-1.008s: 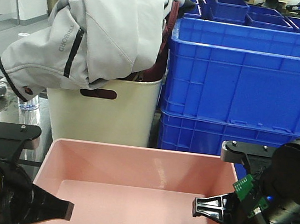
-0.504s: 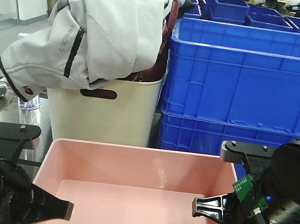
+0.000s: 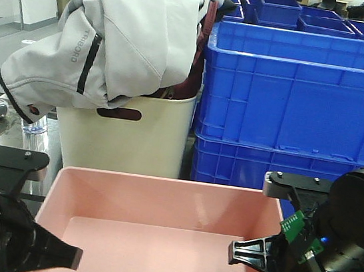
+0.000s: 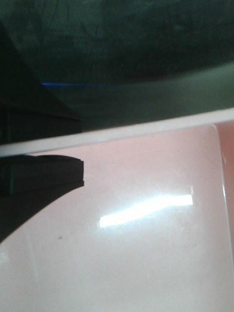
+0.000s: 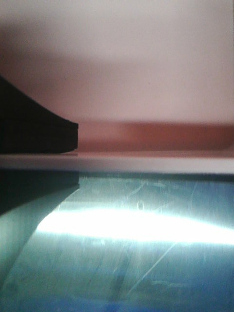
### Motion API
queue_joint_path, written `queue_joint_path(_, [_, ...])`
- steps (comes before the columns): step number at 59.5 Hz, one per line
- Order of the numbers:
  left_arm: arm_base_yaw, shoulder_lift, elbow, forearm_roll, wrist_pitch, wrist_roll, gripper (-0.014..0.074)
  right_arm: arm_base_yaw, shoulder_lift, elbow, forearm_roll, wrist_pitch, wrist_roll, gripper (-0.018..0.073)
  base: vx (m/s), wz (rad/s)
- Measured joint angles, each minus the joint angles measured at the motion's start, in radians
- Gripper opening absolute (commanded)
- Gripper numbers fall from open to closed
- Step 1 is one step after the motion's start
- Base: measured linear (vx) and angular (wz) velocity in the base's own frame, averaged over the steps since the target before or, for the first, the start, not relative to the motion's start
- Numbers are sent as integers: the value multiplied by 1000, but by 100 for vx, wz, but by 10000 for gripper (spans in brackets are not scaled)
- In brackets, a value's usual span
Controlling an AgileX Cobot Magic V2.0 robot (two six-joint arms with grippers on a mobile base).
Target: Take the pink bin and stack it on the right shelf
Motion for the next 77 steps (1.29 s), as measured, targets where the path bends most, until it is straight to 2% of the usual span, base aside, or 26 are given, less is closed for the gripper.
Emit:
queue_joint_path(10, [76,22,-1,29,0,33,98,0,62,-42,75,-8,-28,49,0,0])
queue_joint_path(17, [105,49,-1,34,-1,81,160,0,114,-58,115,-5,-32,113,0,0])
queue_joint_path(24, [115,61,-1,36,1,116,300,0,145,-62,139,2,-35,224,0,0])
queue_joint_path(33, [118,61,-3,50,-2,137,528,0,139,-65,158,-12,-61,410,0,0])
queue_joint_path(41, [118,45,-33,36,42,152,614,1,103,-65,157,-32,-91,518,0,0])
queue_joint_path(45, [118,16,-63,5,78,188,614,1,57,-65,152,-45,-118,539,0,0])
queue_joint_path(52, [105,-82,-91,-86,106,317,591,1,-64,-44,150,-61,-213,540,0,0])
queue_joint_path(62, [86,-285,-57,-294,120,520,546,1,-297,61,151,-63,-392,531,0,0])
queue_joint_path(67, [85,-390,0,-373,115,598,526,1,-428,140,151,-60,-468,525,0,0])
queue_joint_path(72, [84,-492,73,-427,103,645,509,1,-572,236,151,-59,-512,518,0,0])
queue_joint_path(77, [83,-599,156,-451,100,658,494,1,-698,325,151,-57,-545,507,0,0])
